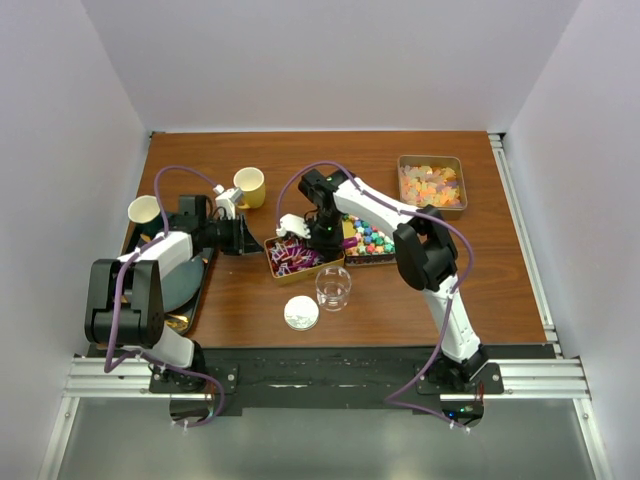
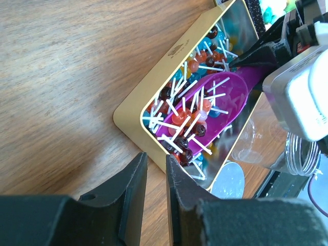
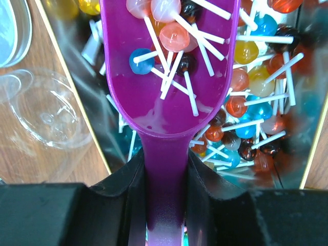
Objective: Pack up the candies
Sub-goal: Scoop the fake candies from the storage box.
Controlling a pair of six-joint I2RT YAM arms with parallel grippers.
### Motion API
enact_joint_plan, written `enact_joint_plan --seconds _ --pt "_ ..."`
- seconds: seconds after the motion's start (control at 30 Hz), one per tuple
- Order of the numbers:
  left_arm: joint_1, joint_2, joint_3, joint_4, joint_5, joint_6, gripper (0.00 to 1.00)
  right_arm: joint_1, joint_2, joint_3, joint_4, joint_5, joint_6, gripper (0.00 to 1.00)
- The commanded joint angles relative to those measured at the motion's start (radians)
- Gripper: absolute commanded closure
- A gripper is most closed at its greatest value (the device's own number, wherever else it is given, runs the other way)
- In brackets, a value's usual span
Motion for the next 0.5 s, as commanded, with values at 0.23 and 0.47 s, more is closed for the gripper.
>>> enact_joint_plan --seconds 0.23,0.47 --pt "0.013 -0.036 0.015 -0.03 -0.007 0.052 0.74 -0.058 -0.046 -0.074 0.124 -0.169 0.058 1.0" --pt "0.014 -0.021 0.048 -0.054 0.007 0.077 0.7 -0.084 -0.1 -0.129 0.159 -0.212 0.038 1.0"
